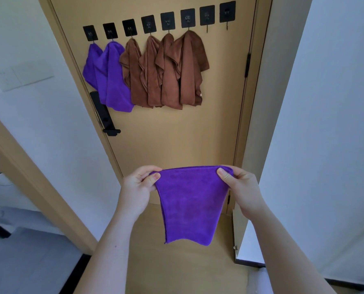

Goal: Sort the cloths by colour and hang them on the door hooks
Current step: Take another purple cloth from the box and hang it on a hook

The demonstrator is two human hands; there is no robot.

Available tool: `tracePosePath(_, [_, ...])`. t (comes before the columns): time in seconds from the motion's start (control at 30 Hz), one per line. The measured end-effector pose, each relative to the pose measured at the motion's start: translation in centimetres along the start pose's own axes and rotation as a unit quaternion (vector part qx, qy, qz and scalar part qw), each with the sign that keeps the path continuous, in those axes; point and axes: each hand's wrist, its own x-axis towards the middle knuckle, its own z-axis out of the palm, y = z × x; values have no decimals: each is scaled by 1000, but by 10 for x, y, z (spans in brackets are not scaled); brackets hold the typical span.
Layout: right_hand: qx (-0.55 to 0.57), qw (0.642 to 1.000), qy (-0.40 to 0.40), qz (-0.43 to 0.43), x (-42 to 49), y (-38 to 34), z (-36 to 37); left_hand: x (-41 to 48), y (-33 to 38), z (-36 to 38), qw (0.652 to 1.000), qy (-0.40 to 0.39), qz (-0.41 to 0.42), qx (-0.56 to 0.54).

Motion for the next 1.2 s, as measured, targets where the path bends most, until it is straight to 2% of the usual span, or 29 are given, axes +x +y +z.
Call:
tracePosePath(0.3, [-9, 1000, -8, 2, 46, 3, 3, 45, -12, 12, 1000, 20, 5, 11])
tracePosePath(0.63, [-18, 999, 19, -27, 127, -4, 34, 145, -25, 12, 999, 12, 33, 3])
tracePosePath(0.93, [-26, 998, 59, -13, 213, -6, 82, 256, -37, -5, 999, -8, 40, 5])
tracePosePath(1.2, [6, 991, 130, -21, 261, -3, 121, 320, -38, -1, 996, -45, 70, 39])
